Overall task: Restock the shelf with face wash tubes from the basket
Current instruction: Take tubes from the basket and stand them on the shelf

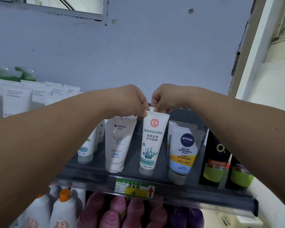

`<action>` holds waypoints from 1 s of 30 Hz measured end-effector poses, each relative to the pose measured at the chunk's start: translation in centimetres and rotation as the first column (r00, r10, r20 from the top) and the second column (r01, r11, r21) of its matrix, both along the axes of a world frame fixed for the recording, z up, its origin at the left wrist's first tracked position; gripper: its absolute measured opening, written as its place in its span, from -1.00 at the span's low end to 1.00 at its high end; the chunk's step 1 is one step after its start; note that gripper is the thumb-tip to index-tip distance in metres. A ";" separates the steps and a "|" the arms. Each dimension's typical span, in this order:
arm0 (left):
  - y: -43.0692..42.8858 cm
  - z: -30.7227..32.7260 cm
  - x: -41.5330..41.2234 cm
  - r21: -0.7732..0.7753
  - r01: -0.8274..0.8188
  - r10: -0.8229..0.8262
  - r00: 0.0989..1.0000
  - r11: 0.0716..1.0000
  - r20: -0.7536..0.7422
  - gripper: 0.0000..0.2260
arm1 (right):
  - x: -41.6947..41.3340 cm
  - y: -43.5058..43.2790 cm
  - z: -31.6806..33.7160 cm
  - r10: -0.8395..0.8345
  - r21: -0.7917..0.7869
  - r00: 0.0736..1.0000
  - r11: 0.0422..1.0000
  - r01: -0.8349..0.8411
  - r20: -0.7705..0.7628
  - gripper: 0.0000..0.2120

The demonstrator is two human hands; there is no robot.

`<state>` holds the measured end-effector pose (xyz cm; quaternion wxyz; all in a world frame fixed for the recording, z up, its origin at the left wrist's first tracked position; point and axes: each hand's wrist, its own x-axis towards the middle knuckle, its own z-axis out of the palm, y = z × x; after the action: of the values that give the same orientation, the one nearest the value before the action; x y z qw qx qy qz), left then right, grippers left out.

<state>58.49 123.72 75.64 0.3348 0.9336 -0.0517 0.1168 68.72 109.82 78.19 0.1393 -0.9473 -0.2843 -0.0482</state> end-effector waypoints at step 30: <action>6.1 -2.8 -9.7 -0.243 -0.180 0.269 0.872 0.953 0.409 -0.66 | -15.8 -4.1 -3.8 -0.044 0.220 0.898 0.974 -0.059 0.438 -0.76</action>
<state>48.81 129.79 72.89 0.3893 0.8453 -0.0044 0.3660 52.95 105.69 74.37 0.1793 -0.8884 -0.3047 -0.2928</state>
